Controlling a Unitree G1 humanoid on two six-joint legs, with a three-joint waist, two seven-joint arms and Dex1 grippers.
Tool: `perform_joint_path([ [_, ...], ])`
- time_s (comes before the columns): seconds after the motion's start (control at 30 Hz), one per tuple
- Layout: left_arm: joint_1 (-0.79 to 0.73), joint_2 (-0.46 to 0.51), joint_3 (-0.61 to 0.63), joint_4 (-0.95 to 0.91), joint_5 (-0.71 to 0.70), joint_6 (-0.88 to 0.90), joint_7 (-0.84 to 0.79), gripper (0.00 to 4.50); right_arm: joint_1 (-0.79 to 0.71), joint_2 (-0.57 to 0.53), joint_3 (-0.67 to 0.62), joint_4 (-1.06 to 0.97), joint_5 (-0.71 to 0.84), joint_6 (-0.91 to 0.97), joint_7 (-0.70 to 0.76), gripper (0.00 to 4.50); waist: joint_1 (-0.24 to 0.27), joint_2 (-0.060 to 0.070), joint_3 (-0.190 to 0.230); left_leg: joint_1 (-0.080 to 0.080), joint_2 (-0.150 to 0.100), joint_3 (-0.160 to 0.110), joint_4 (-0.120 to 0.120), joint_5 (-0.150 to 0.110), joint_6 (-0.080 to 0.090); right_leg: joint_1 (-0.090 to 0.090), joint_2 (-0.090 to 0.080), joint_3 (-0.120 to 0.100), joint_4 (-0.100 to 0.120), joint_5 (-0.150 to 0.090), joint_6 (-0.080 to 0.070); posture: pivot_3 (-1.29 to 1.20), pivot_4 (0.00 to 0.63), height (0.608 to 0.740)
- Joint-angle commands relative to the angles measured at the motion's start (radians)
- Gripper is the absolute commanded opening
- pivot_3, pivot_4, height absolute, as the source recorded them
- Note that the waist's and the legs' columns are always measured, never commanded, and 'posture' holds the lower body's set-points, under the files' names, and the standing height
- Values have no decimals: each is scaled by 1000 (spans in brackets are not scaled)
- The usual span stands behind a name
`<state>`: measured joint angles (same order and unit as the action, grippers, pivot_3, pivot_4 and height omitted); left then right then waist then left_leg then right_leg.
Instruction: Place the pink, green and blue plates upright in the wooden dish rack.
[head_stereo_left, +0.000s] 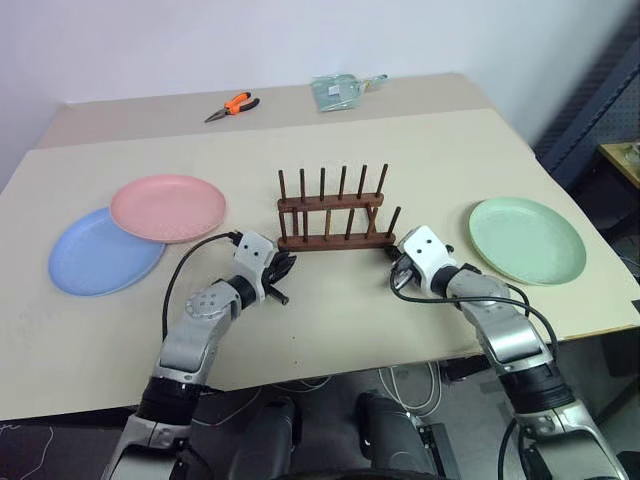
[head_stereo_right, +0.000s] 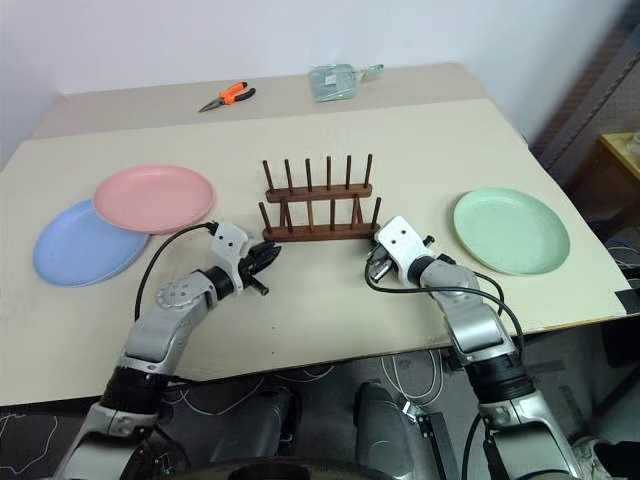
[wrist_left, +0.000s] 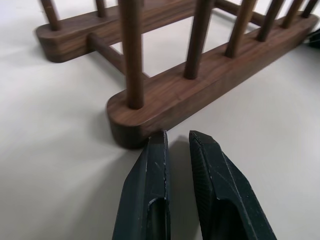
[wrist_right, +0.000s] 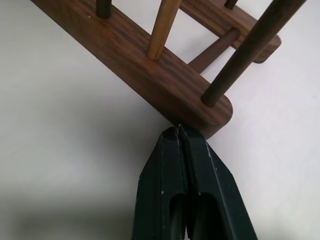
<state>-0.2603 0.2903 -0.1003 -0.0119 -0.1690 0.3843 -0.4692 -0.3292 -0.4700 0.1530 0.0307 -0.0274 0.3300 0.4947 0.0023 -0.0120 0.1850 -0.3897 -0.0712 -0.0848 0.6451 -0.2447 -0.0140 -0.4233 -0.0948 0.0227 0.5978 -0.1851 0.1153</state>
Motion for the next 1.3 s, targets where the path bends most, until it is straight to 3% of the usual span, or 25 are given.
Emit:
perform_joint_path([
  [0.03, 20, 19, 18, 13, 10, 0, 0, 664, -10, -9, -23, -8, 17, 1, 30, 245, 0, 0, 0, 0, 0, 0, 0, 0, 0, 0, 0, 0, 0, 0, 0, 0, 150, 739],
  [0.07, 41, 34, 32, -21, -21, 9, -32, 654, 10, -34, -34, -54, 51, -1, 82, 502, -1, 0, 0, 0, 0, 0, 0, 0, 0, 0, 0, 0, 0, 0, 0, 0, 150, 739],
  [0.17, 100, 78, 113, -127, -138, 35, -113, 1495, 63, -97, -70, -215, 151, 13, 207, 1763, -14, 0, 0, -1, 0, 0, -1, 0, 1, -1, 0, 0, 0, -1, 1, 0, 150, 739],
  [0.27, 65, 56, 303, -200, -290, 58, -41, 2939, 80, -134, -103, -375, 260, 106, 271, 3252, -18, 0, 3, -2, 1, -1, -2, -1, 1, -3, 0, 0, 0, -1, 1, 0, 150, 739],
  [0.33, -24, 24, 449, -181, -307, 27, 142, 3830, 72, -144, -107, -459, 316, 140, 302, 4167, -13, 0, 3, -2, 1, -2, -1, -1, 1, -3, 0, 0, 0, -2, 1, 0, 150, 739],
  [0.37, -67, 11, 509, -172, -294, 9, 240, 4360, 63, -142, -106, -486, 339, 161, 308, 4242, -12, -2, 3, -2, 1, -3, 0, -1, 1, -2, 0, -2, 0, -3, 3, 0, 150, 739],
  [0.5, -172, -18, 673, -131, -243, 48, 564, 4442, 19, -123, -85, -493, 366, 189, 304, 4242, -13, -4, 3, -2, 0, -2, 0, -1, 0, -1, -1, -2, -1, -2, 4, 0, 150, 739],
  [0.57, -199, -51, 746, -135, -288, 116, 688, 4442, 5, -117, -62, -466, 351, 170, 305, 4242, -12, -4, 3, -2, -1, -2, 0, -2, 0, -1, -2, -1, -2, -1, 4, 0, 150, 739],
  [0.83, -216, -101, 845, -127, -482, 307, 790, 4442, -10, -110, -30, -432, 339, 138, 314, 4242, 3, -9, 5, -3, -2, -2, 1, -2, 0, -1, -2, -2, -1, 0, 6, 0, 150, 739],
  [0.97, -238, -94, 883, -92, -583, 350, 795, 3134, -8, -105, -33, -428, 329, 116, 300, 4242, 5, -9, 5, -3, -1, -2, 1, -2, 0, -1, -2, -2, -1, 0, 6, 0, 150, 739],
  [1.17, -260, -73, 909, -50, -685, 367, 803, 32, 2, -109, -58, -441, 319, 98, 271, 4242, 6, -9, 5, -3, -1, -2, 1, -2, 0, -1, -1, -2, -1, 0, 6, 0, 150, 739],
  [1.3, -264, -50, 873, -102, -713, 324, 738, 2, -17, -134, -110, -465, 348, 130, 269, 4371, 8, -10, 4, -3, -2, -1, 1, -2, 0, -1, -2, -2, -1, 0, 5, 0, 150, 739],
])
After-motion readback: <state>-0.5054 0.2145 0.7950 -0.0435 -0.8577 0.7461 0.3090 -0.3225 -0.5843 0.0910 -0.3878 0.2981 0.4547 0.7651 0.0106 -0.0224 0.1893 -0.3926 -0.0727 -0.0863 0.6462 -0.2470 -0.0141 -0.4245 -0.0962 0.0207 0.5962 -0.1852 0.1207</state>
